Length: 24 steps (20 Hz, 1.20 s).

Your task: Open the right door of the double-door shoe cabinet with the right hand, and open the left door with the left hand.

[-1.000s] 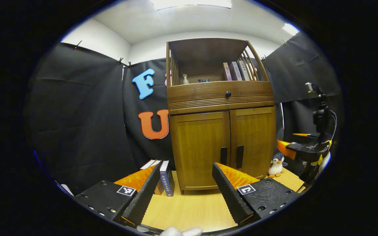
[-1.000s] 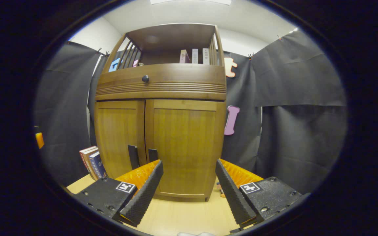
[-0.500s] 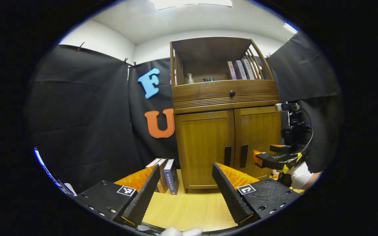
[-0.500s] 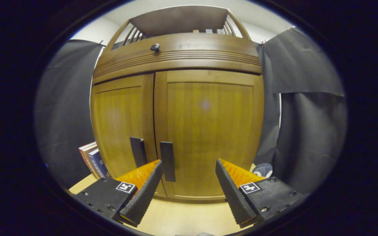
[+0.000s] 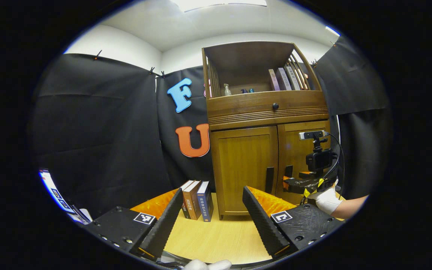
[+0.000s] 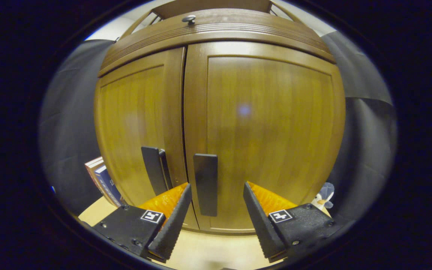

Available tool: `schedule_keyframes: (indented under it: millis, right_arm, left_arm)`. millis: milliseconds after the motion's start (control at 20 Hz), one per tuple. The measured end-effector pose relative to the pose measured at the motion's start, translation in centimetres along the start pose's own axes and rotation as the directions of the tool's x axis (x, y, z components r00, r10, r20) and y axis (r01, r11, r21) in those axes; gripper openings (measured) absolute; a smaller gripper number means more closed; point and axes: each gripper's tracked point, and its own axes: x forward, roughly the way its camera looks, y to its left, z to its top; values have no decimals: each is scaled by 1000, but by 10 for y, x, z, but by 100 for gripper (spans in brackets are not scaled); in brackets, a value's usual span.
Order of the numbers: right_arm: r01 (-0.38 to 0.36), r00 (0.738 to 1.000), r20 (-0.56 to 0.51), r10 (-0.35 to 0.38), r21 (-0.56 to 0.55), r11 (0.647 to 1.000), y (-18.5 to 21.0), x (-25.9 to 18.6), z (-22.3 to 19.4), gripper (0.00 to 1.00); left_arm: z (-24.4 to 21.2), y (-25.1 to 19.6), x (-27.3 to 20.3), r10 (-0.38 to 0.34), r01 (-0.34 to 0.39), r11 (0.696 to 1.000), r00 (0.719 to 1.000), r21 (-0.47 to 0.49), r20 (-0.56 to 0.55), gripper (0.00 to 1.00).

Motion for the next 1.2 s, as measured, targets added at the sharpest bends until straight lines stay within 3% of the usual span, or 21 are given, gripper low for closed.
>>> schedule_keyframes:
  millis: [300,850,1200]
  right_arm:
    - [-6,1000,-28,7,13,1000,13,24,-3,76]
    - [7,997,-72,-4,49,999,12,40,-10,37]
    - [-19,996,-83,22,31,999,11,25,-16,32]
  left_arm:
    - [-7,10,-4,27,-27,1000,1000,1,-13,96]
    - [-13,34,-11,55,-55,998,998,-21,-12,96]
    - [-10,37,-22,36,-36,999,999,-30,-6,96]
